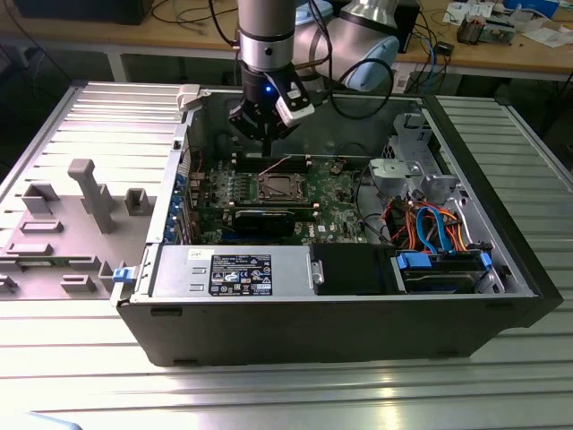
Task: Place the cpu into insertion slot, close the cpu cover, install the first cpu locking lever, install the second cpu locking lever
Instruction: 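Install the first cpu locking lever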
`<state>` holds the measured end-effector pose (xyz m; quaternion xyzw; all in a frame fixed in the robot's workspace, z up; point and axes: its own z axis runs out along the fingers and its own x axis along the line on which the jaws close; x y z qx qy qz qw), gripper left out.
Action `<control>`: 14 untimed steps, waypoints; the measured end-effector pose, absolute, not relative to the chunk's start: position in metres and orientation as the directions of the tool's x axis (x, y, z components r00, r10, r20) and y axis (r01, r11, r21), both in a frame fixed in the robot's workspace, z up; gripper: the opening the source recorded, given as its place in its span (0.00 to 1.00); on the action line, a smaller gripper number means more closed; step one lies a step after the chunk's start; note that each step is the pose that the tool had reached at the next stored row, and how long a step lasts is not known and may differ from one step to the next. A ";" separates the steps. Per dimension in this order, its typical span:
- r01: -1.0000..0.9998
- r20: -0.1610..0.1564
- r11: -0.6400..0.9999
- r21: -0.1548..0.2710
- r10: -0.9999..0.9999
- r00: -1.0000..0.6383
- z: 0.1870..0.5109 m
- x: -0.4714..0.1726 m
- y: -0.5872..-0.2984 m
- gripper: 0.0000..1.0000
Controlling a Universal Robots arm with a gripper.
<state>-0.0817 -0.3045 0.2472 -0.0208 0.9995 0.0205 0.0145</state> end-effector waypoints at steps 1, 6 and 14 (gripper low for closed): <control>-0.041 -0.030 0.998 0.040 -0.040 -0.999 0.247 -0.081 -0.305 0.11; -0.040 -0.030 0.998 0.040 -0.039 -0.999 0.242 -0.076 -0.305 0.11; -0.040 -0.030 0.998 0.040 -0.038 -0.999 0.230 -0.070 -0.305 0.11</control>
